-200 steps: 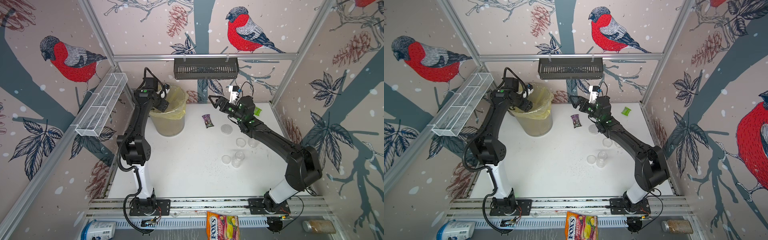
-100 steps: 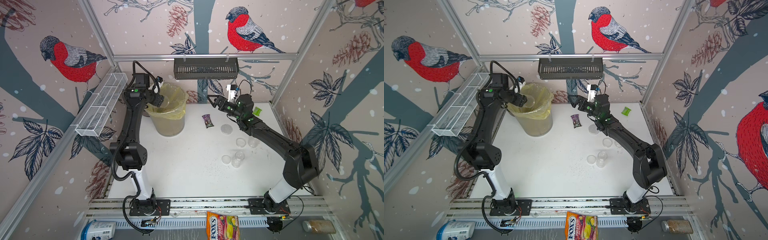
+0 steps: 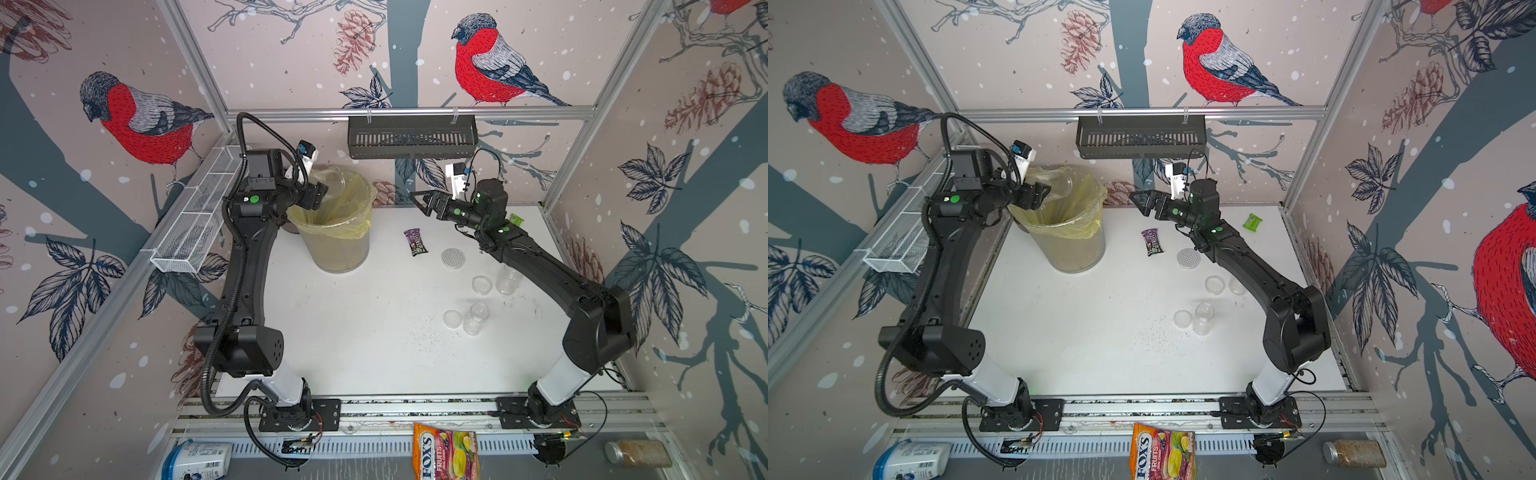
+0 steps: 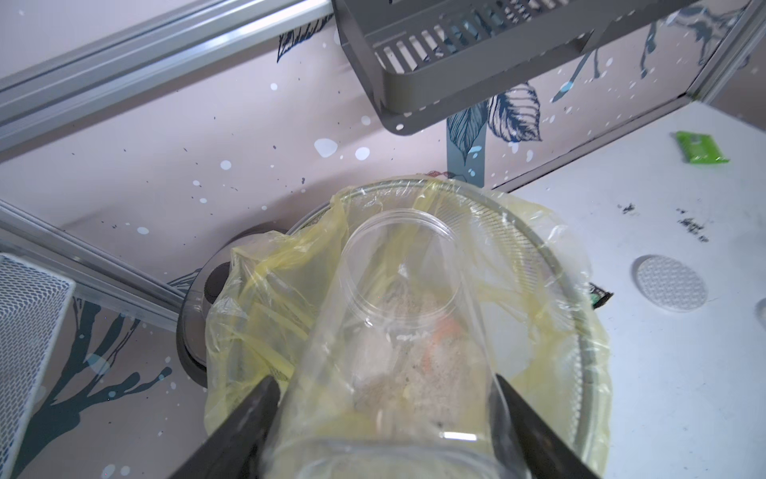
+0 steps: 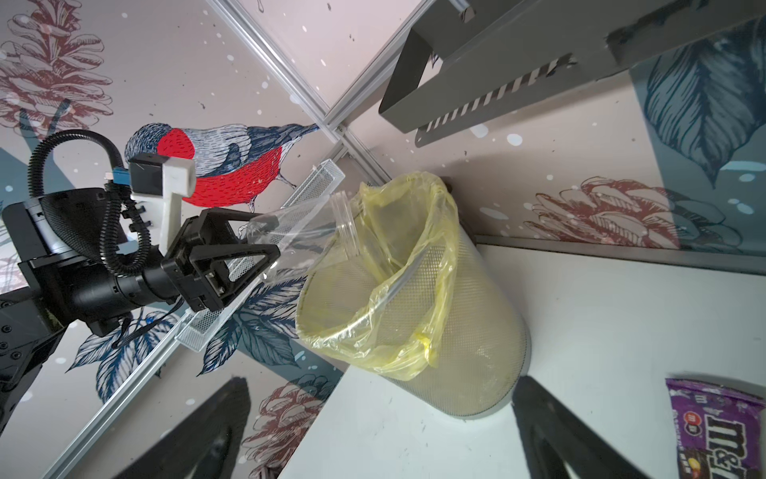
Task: Empty moldy rice from jars
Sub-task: Pour the moldy rice from the jar into the trash bin, then place the jar at the center of the board.
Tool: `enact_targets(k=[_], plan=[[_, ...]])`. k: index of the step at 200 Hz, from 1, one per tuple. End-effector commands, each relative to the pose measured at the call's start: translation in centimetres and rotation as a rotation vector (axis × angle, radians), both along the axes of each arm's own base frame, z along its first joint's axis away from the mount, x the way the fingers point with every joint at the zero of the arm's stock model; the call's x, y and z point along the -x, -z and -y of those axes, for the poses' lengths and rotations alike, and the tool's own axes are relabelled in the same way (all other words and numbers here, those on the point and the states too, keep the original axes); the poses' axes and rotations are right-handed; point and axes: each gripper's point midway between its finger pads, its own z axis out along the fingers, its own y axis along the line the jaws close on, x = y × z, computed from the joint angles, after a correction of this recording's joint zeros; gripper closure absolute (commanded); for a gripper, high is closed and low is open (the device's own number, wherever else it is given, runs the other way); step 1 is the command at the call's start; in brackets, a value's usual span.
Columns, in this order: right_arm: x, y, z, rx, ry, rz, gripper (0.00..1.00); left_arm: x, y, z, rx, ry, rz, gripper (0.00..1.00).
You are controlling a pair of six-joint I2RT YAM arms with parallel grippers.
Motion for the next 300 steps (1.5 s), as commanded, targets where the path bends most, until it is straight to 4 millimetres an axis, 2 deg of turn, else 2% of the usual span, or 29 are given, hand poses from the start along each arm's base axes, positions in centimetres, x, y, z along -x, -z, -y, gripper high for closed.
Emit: enact_targets(k=[1,31,53,101,134,181,217,258,300], plan=[[1.0,-1.2,-1.1,-0.040,-0.111,0.039,0.00,0.7,-2.9,1.3,0.054,0.062,0.118,0.65],[1.8,-2.0,-2.8,-0.045,-0.270,0.092,0.01,1.8,-2.6,1.9,0.084,0.088,0.127,0.66],[2.8,-3.3,-4.1,-0.071,-0.385,0.144,0.05,2.7,-2.7,2.2,0.106,0.105,0.147,0.66],[1.7,-3.7,-8.2,-0.104,-0.468,0.159,0.11,4.5,-3.2,3.5,0.161,0.171,0.191,0.64],[1.2,-4.0,-10.5,-0.146,-0.505,0.182,0.14,4.8,-2.6,3.8,0.173,0.185,0.182,0.64],[1.3,-3.7,-12.1,-0.154,-0.553,0.186,0.15,5.5,-1.9,4.4,0.190,0.217,0.185,0.64],[1.1,-3.0,-13.1,-0.122,-0.574,0.160,0.17,5.3,-1.6,4.7,0.197,0.224,0.179,0.64],[2.8,-2.7,-13.7,-0.134,-0.658,0.180,0.18,5.4,-1.4,5.0,0.198,0.235,0.180,0.64],[4.8,-3.0,-13.9,-0.152,-0.759,0.217,0.32,5.4,-1.2,5.3,0.202,0.247,0.174,0.64]])
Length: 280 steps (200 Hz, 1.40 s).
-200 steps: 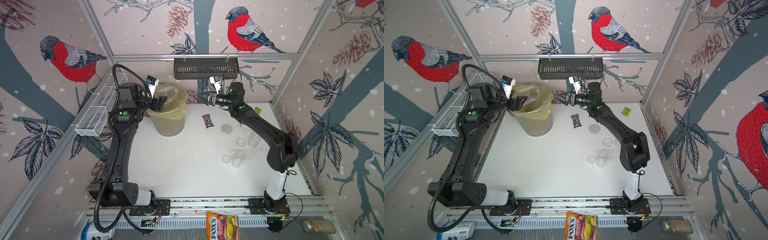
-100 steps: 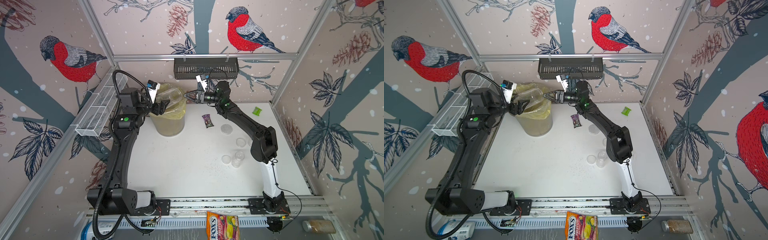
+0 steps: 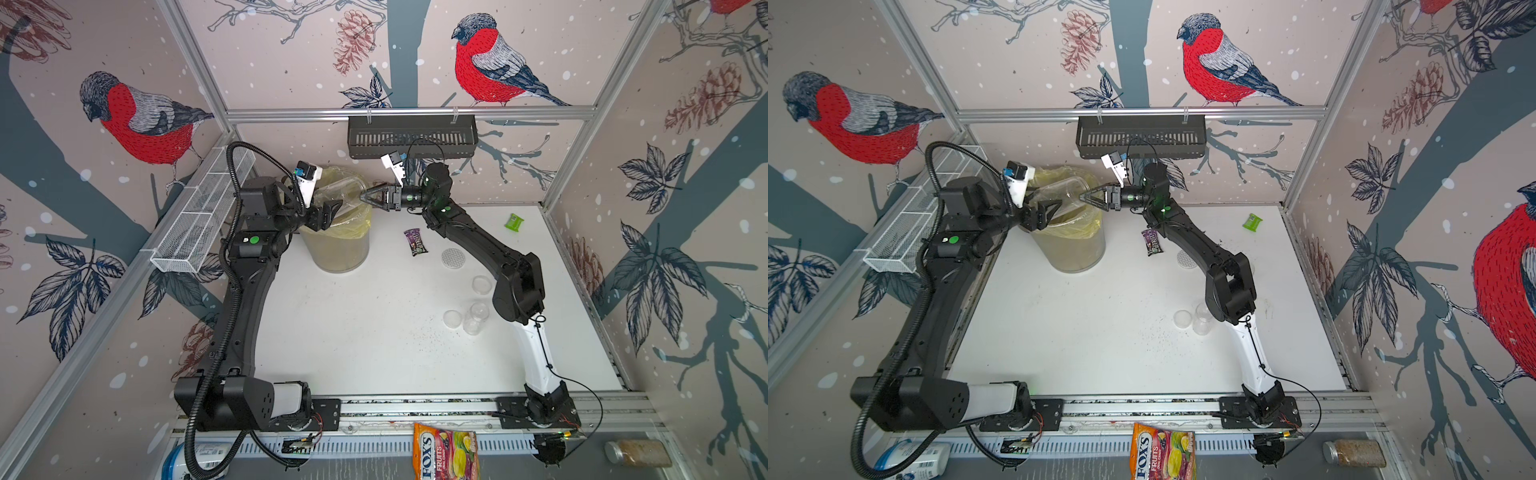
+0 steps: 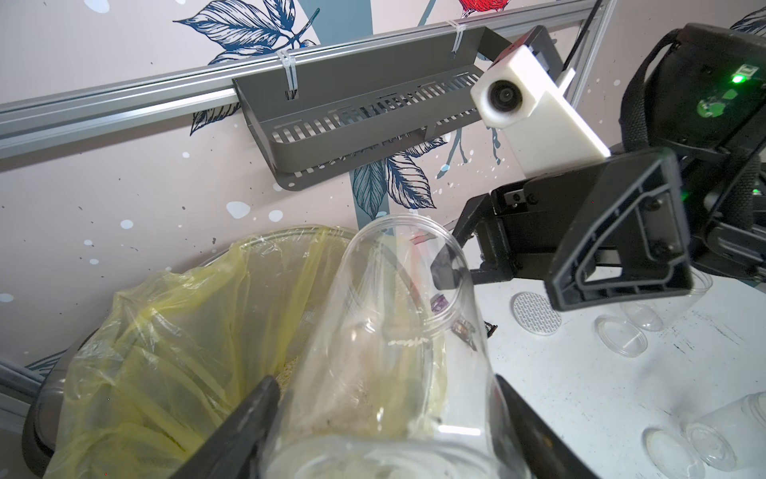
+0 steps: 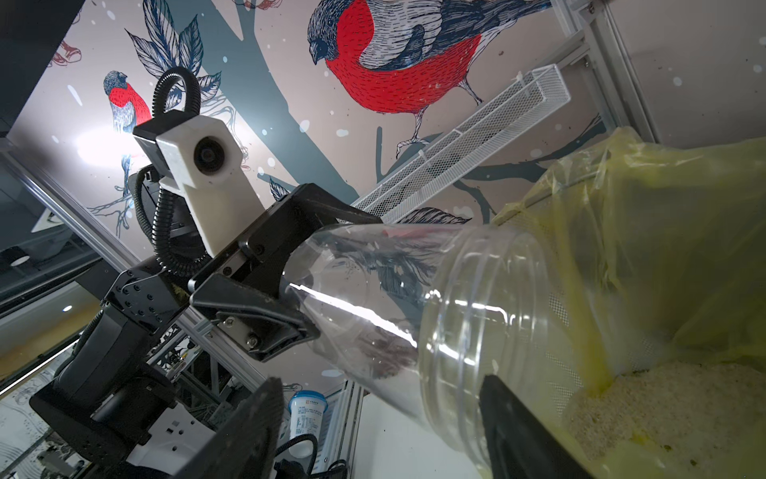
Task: Empty moldy rice from jars
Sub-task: Place the jar at the center of the board.
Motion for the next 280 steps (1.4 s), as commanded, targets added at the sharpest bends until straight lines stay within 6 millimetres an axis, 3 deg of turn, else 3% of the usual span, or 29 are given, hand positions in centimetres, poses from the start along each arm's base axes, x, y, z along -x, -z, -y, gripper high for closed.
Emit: enact_targets(k=[1,51,100,131,152,165,204,229,240,280], plan=[[2.8,-1.3,0.1,-0.035,-0.123,0.071,0.32,-0.1,-1.0,0.6,0.004,0.027,0.051,0.64],[4.8,-1.7,0.7,-0.077,-0.224,0.117,0.50,0.1,-0.4,1.7,0.020,0.077,0.051,0.64],[4.2,-1.0,0.7,-0.054,-0.234,0.084,0.75,-0.8,0.6,2.1,0.020,0.076,0.031,0.60],[2.6,-0.3,1.4,-0.023,-0.167,0.044,0.84,-1.4,1.1,2.7,0.018,0.080,0.031,0.52],[0.5,1.2,1.6,0.058,-0.076,0.019,0.90,-2.0,1.3,2.9,0.023,0.074,0.033,0.36],[-1.2,2.4,2.1,0.138,0.010,0.017,0.94,-2.3,1.4,3.5,0.028,0.087,0.032,0.31],[-4.3,2.1,7.1,0.250,0.221,0.009,0.94,-2.8,0.8,6.9,0.019,0.153,0.071,0.15],[-3.8,1.3,10.1,0.256,0.246,0.012,0.94,-2.8,0.5,9.1,-0.017,0.181,0.084,0.08],[-4.0,1.2,11.4,0.280,0.276,0.016,0.94,-2.9,0.4,9.5,-0.015,0.187,0.090,0.01],[-5.2,1.9,17.8,0.430,0.491,-0.032,0.95,-3.8,0.6,9.4,-0.013,0.151,0.082,0.01]])
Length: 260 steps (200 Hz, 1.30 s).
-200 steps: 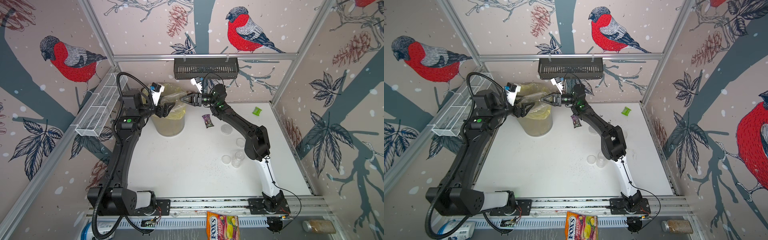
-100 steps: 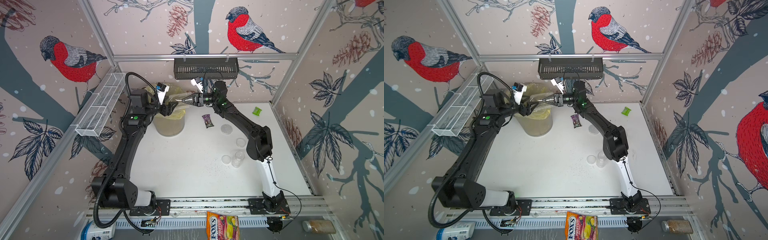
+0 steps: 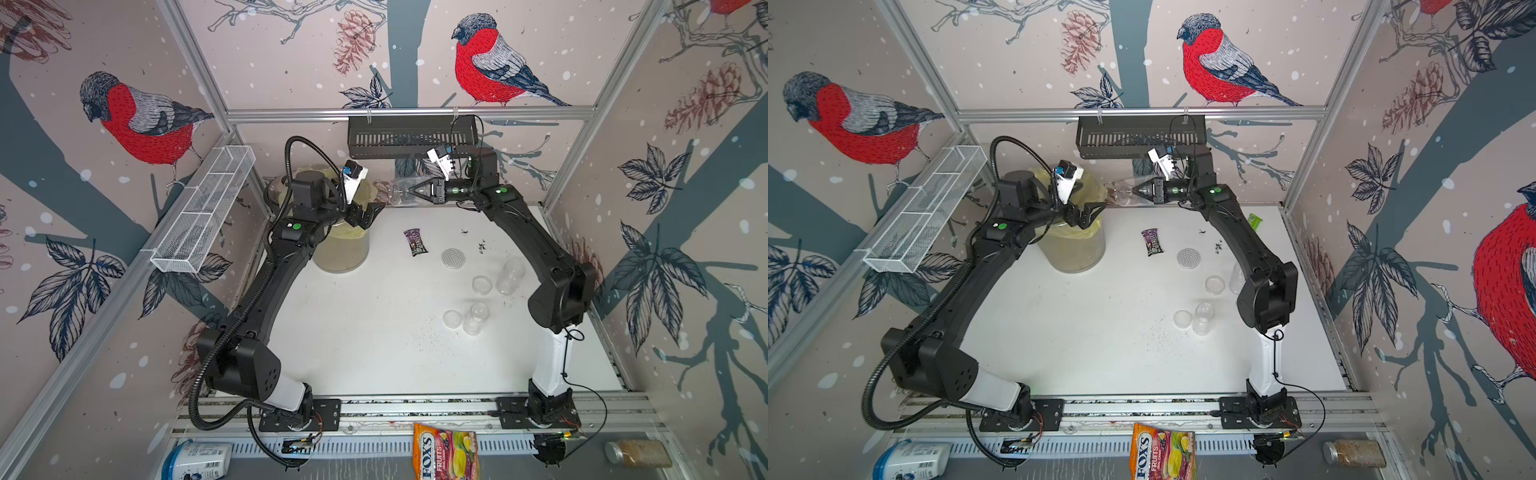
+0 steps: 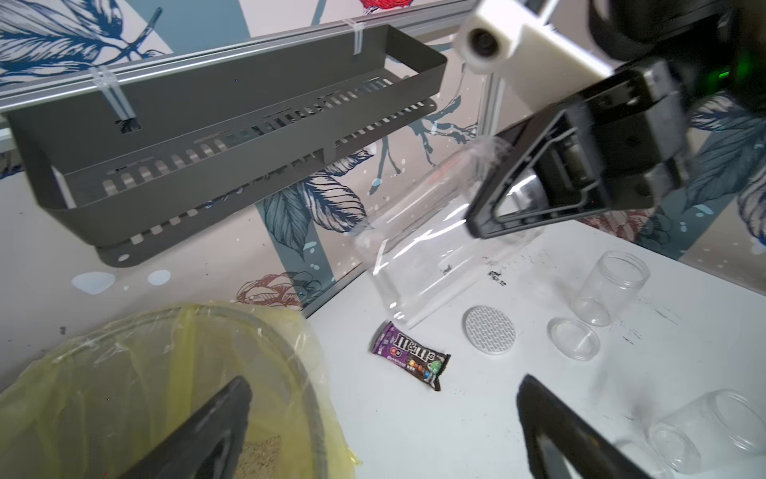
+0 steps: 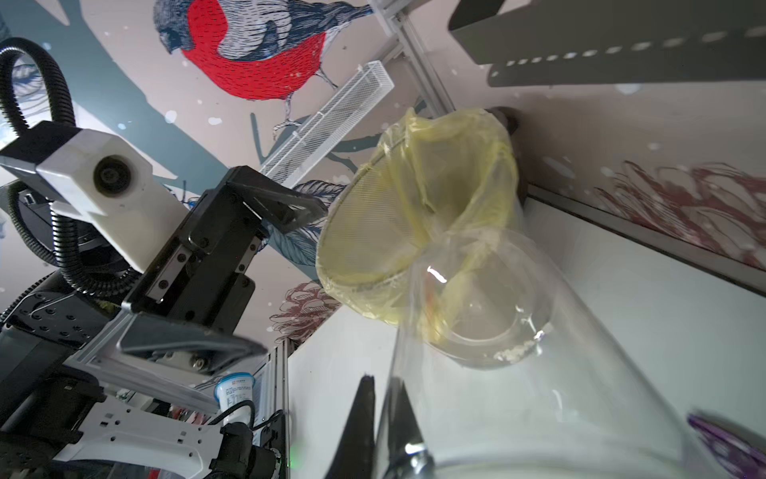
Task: Empty moldy rice from jars
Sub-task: Place the jar at the center of the board.
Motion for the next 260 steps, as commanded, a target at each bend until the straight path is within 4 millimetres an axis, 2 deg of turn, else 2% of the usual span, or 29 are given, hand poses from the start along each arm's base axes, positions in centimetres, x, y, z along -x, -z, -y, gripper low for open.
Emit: enact_targets(k=[1,30,60,104,133,172,205,260], plan=[[-0.5,1.0,3.4,0.119,0.126,-0.006,0.95,-0.7,-1.6,-0.1,0.003,-0.030,0.068,0.01],[-0.4,2.7,7.8,0.286,0.296,-0.030,0.94,-1.5,-1.0,-0.8,-0.012,-0.102,0.047,0.01],[-0.9,6.9,12.3,0.517,0.504,-0.100,0.94,-1.9,0.8,-1.7,-0.044,-0.174,0.001,0.01],[-1.2,12.0,17.0,0.776,0.649,-0.219,0.95,0.0,3.0,-0.6,-0.033,-0.143,-0.033,0.01],[-1.5,16.3,19.1,0.890,0.683,-0.301,0.95,1.7,3.0,-0.2,0.015,-0.129,-0.012,0.01],[-3.1,21.7,20.0,0.913,0.679,-0.366,0.95,3.7,3.0,0.4,0.098,-0.112,0.013,0.01],[-4.7,24.3,19.6,0.898,0.666,-0.381,0.95,4.9,5.8,0.6,0.120,-0.151,-0.006,0.01],[-5.1,26.7,18.9,0.894,0.633,-0.412,0.92,6.2,10.9,-3.0,0.118,-0.364,-0.080,0.01]])
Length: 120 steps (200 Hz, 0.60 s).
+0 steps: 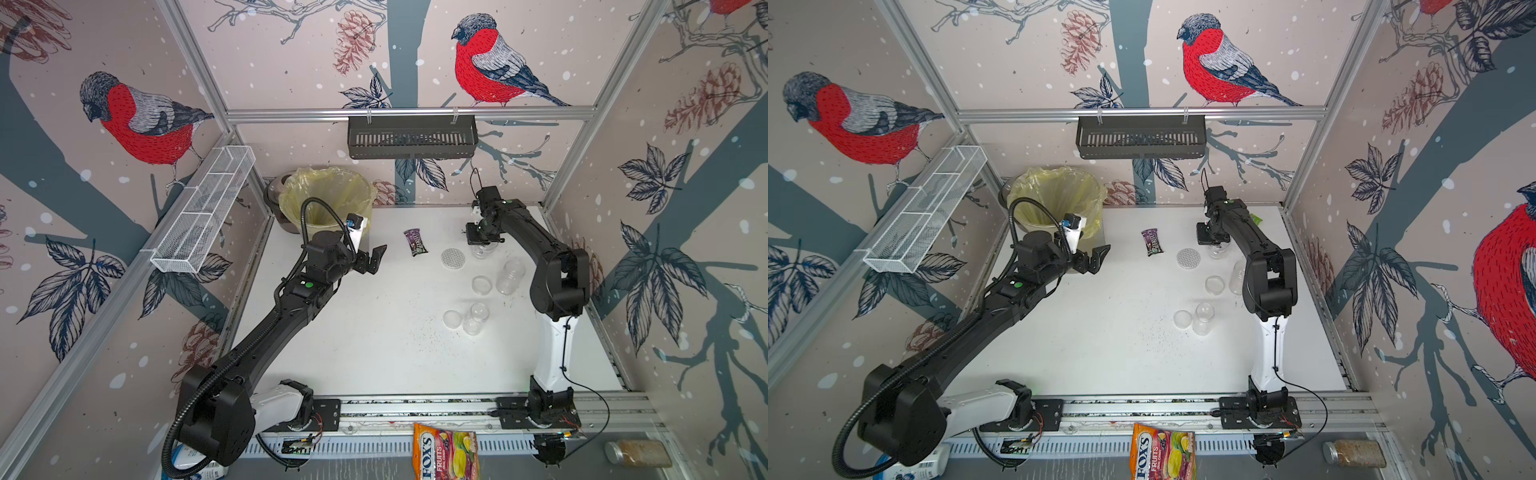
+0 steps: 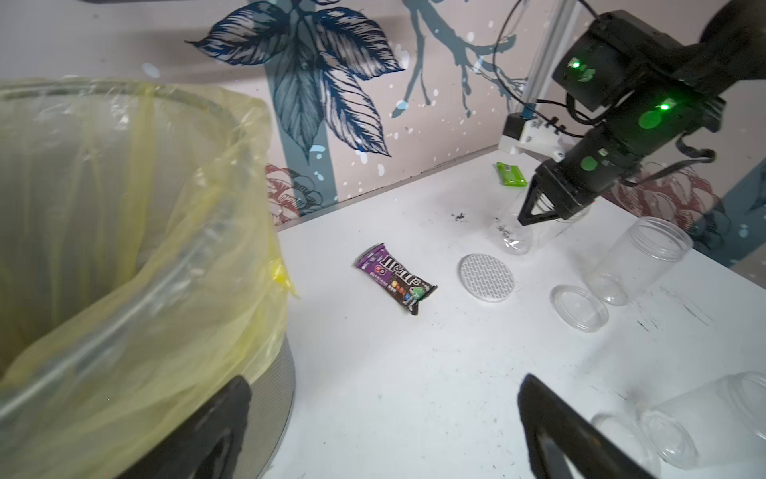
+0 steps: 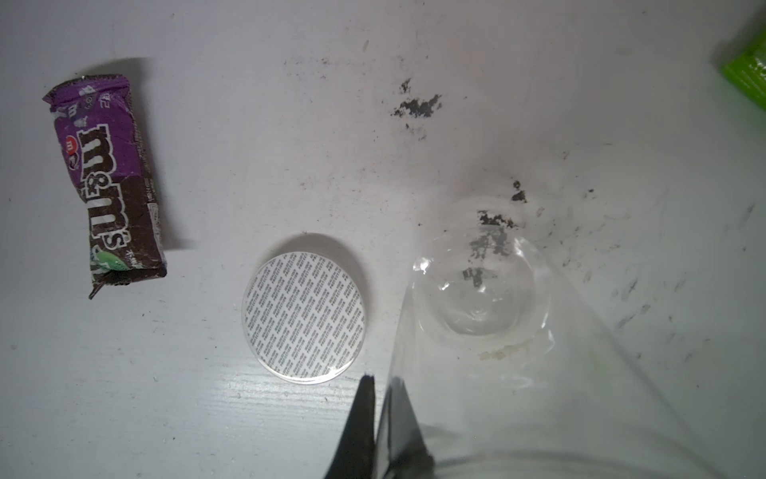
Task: Empty moldy rice from jars
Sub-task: Place the jar at the center of the board.
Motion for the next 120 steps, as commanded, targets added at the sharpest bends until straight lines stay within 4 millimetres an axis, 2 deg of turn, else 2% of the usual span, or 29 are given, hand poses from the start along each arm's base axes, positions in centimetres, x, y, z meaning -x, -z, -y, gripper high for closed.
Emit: enact_targets(k=[1,22,51,86,107,120], plan=[[-0.5,0.3,-0.6,-0.019,-0.023,0.012,0.92,-0.4,-0.3,-2.0,0.030,-0.130,0.032,0.01],[-0.2,1.0,-1.0,-0.031,-0.032,-0.007,0.91,0.0,1.3,-3.4,0.011,-0.199,0.001,0.01],[0.0,0.9,-1.3,-0.043,-0.047,-0.013,0.88,0.7,1.7,-4.0,0.037,-0.223,0.002,0.01],[0.5,1.3,-1.1,-0.035,-0.054,-0.054,0.79,1.1,1.9,-5.0,0.031,-0.268,0.015,0.01],[0.6,1.3,-1.0,-0.035,-0.053,-0.061,0.66,1.4,1.7,-5.5,0.030,-0.286,0.025,0.01],[0.5,0.8,-1.0,-0.036,-0.054,-0.054,0.62,1.6,1.6,-5.8,0.037,-0.299,0.034,0.01]])
